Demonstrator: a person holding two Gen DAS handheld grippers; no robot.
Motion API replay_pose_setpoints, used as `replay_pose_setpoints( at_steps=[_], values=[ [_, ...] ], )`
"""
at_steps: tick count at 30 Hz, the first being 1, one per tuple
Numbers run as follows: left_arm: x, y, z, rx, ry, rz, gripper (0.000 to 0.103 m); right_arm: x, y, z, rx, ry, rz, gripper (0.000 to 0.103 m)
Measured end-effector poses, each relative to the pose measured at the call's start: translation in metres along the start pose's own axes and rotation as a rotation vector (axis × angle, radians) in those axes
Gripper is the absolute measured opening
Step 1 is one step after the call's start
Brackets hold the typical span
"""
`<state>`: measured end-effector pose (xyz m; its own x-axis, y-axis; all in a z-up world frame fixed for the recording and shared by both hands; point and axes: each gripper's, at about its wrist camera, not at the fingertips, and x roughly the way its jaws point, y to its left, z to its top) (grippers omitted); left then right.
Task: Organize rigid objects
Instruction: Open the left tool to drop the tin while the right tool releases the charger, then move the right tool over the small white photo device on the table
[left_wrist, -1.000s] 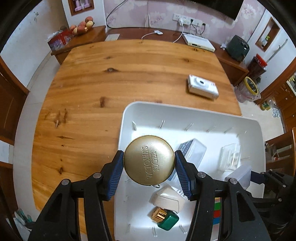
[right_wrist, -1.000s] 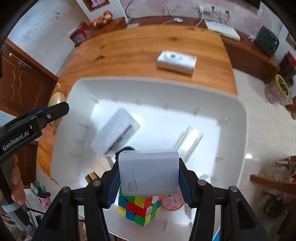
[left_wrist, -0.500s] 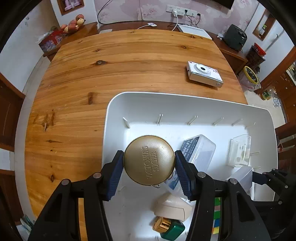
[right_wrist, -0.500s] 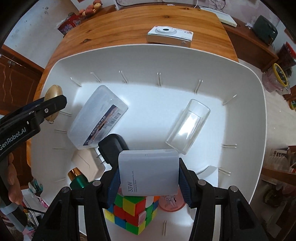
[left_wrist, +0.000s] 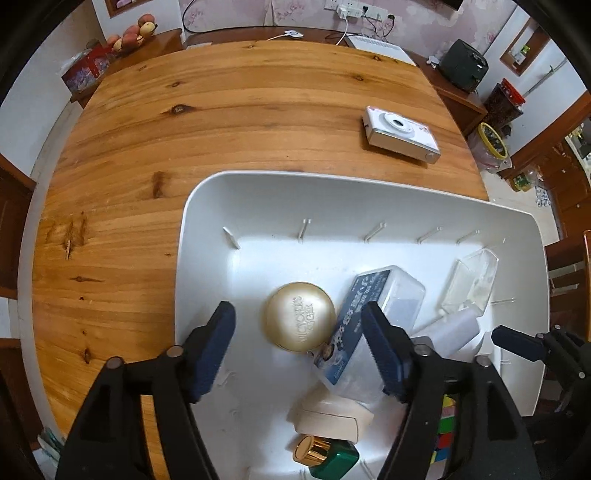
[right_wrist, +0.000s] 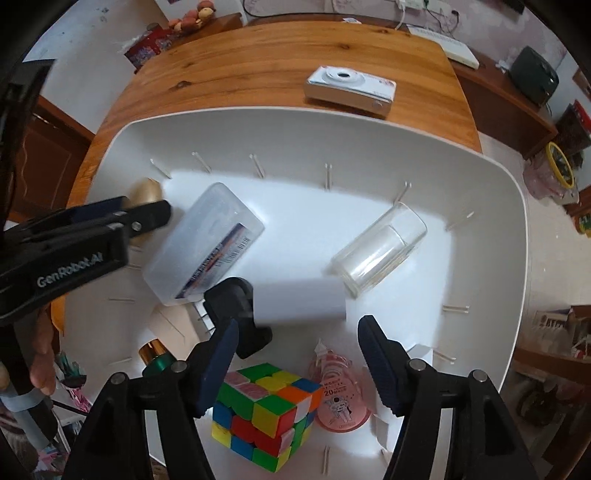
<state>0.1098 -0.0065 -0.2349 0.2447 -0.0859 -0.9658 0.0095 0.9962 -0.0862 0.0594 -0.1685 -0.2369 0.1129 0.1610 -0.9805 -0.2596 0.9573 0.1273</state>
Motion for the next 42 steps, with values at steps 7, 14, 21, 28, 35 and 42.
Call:
replay_pose_setpoints(
  at_steps=[7,14,21,28,35,42],
  values=[
    [-0.017,-0.005,-0.001,0.022,-0.005,-0.006,0.079,-0.015,0.001,-0.002,-0.023,-0.029,0.005,0.068],
    [-0.044,-0.007,-0.004,0.039,-0.029,-0.024,0.079,-0.042,-0.008,0.0,-0.033,-0.094,0.033,0.068],
    [-0.083,-0.012,-0.002,0.053,-0.099,-0.047,0.079,-0.078,-0.018,0.007,-0.049,-0.214,0.076,0.068],
    [-0.122,-0.014,0.007,0.045,-0.182,-0.086,0.079,-0.125,-0.032,0.049,-0.138,-0.266,0.049,0.068],
    [-0.149,-0.013,0.023,0.016,-0.246,-0.113,0.079,-0.164,-0.037,0.113,-0.303,-0.35,-0.049,0.076],
    [-0.151,-0.011,0.037,0.015,-0.268,-0.1,0.079,-0.138,-0.029,0.17,-0.541,-0.32,-0.123,0.079]
  ],
)
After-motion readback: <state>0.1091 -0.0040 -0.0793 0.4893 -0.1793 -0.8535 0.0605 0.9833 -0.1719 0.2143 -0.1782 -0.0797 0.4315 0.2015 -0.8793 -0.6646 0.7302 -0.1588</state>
